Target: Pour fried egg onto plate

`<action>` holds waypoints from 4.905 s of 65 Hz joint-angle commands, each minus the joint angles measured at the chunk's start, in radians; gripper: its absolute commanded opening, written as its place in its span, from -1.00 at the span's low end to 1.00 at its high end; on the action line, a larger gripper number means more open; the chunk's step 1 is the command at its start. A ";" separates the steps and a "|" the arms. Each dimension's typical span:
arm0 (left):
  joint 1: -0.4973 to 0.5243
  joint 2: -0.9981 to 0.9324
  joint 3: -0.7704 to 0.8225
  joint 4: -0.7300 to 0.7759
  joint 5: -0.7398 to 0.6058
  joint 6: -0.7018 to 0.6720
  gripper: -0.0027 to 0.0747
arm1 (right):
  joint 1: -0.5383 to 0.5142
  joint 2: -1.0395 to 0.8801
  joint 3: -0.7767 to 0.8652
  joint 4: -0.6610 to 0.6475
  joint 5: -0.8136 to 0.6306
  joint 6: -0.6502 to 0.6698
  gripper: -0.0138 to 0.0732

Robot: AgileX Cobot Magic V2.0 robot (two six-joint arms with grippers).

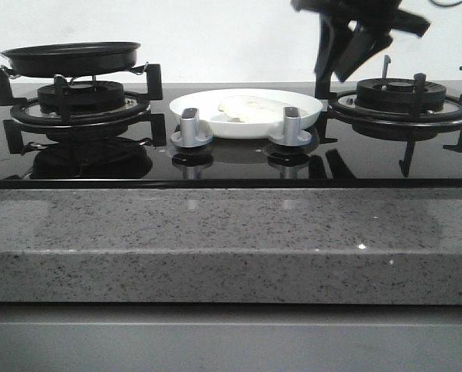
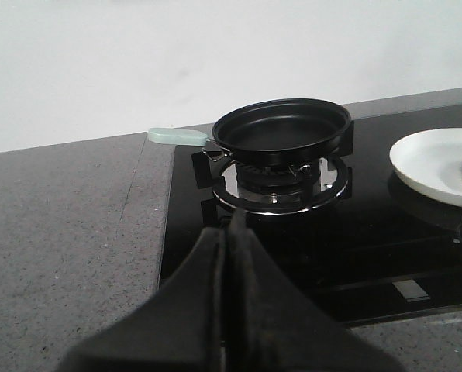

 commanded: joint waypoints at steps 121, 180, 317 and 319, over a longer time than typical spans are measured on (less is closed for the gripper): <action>-0.010 0.010 -0.027 -0.015 -0.084 -0.007 -0.98 | -0.008 -1.792 1.491 -0.264 -0.571 0.054 -0.84; -0.010 0.010 -0.027 -0.015 -0.084 -0.007 -0.98 | -0.008 -1.905 1.515 -0.264 -0.594 0.054 -0.84; -0.010 -0.208 0.434 0.142 -0.348 -0.247 -0.98 | -0.008 -1.905 1.515 -0.264 -0.593 0.054 -0.84; -0.010 -0.208 0.434 0.142 -0.348 -0.247 -0.98 | -0.008 -1.905 1.515 -0.264 -0.593 0.054 -0.84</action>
